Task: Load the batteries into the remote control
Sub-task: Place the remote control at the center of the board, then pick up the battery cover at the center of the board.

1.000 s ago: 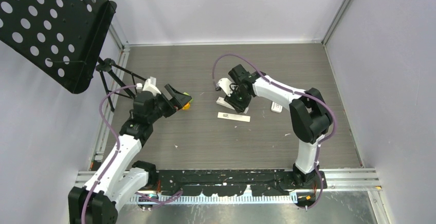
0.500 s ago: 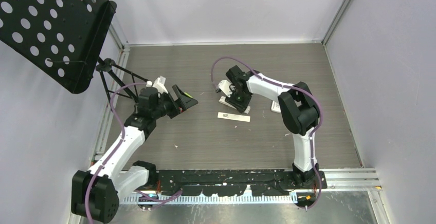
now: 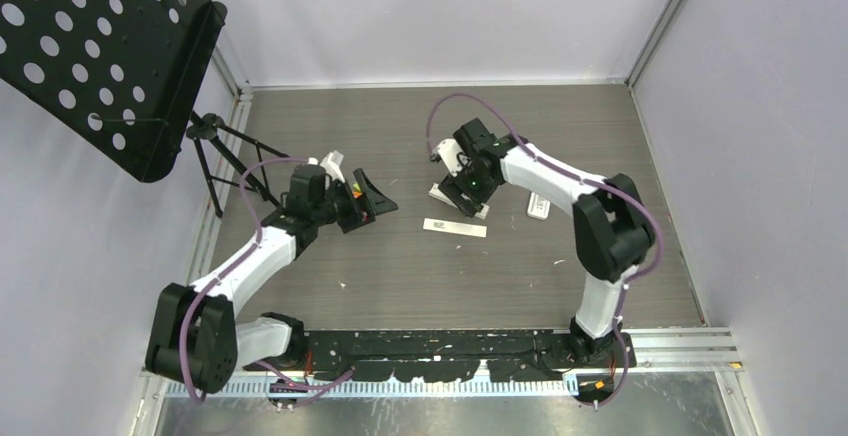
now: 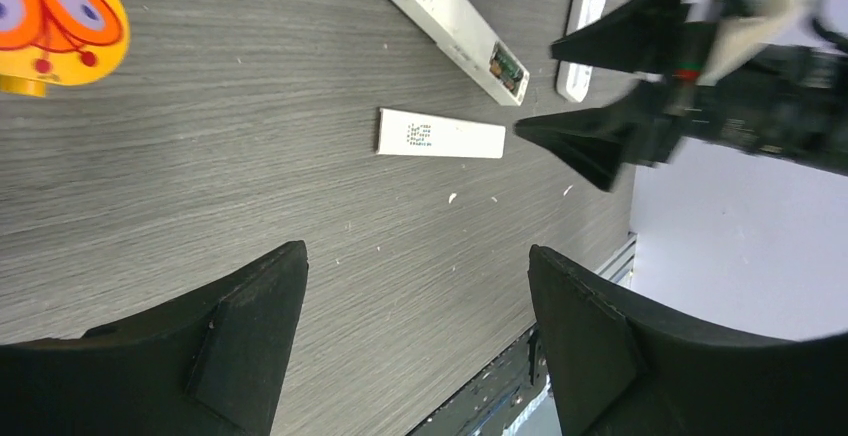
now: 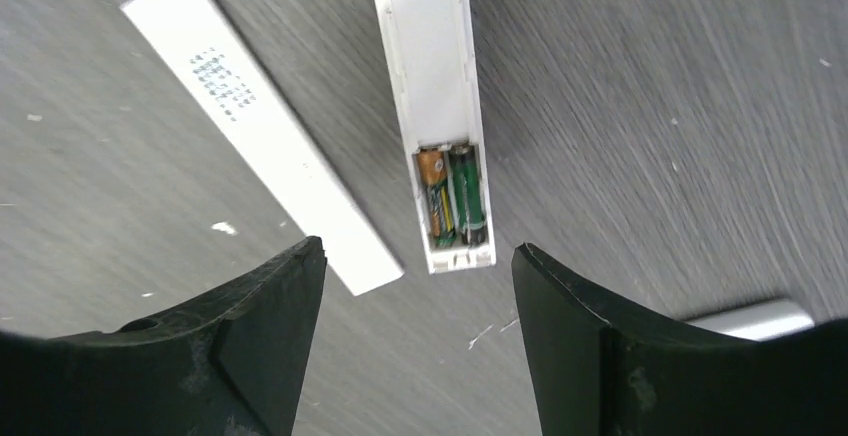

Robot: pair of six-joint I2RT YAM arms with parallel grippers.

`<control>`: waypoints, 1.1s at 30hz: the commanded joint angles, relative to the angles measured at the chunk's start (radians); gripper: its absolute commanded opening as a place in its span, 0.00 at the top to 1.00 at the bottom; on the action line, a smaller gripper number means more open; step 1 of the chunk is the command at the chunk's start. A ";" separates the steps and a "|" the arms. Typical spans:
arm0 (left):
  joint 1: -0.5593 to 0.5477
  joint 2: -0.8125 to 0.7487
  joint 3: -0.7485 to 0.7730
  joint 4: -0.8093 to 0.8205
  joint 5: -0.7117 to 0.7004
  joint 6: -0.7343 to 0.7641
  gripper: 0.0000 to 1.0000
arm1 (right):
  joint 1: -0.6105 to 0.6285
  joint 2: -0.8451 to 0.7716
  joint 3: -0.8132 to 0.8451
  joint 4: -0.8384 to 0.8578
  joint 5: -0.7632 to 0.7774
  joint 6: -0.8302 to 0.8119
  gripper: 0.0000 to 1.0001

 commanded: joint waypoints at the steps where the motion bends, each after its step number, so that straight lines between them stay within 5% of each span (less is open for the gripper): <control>1: -0.064 0.070 0.028 0.100 -0.045 0.017 0.18 | 0.002 -0.170 -0.073 0.119 0.020 0.250 0.26; 5: -0.138 0.166 0.024 0.173 -0.089 0.004 0.23 | -0.010 -0.253 -0.181 0.224 0.219 0.635 0.36; 13: -0.222 0.352 0.076 0.254 -0.175 0.046 0.32 | -0.011 -0.433 -0.542 0.460 0.226 1.148 0.45; 25: -0.236 0.518 0.128 0.286 -0.249 -0.028 0.52 | -0.012 -0.422 -0.648 0.550 0.271 1.307 0.46; 33: -0.238 0.608 0.180 0.294 -0.153 -0.060 0.59 | -0.017 -0.364 -0.631 0.544 0.223 1.314 0.55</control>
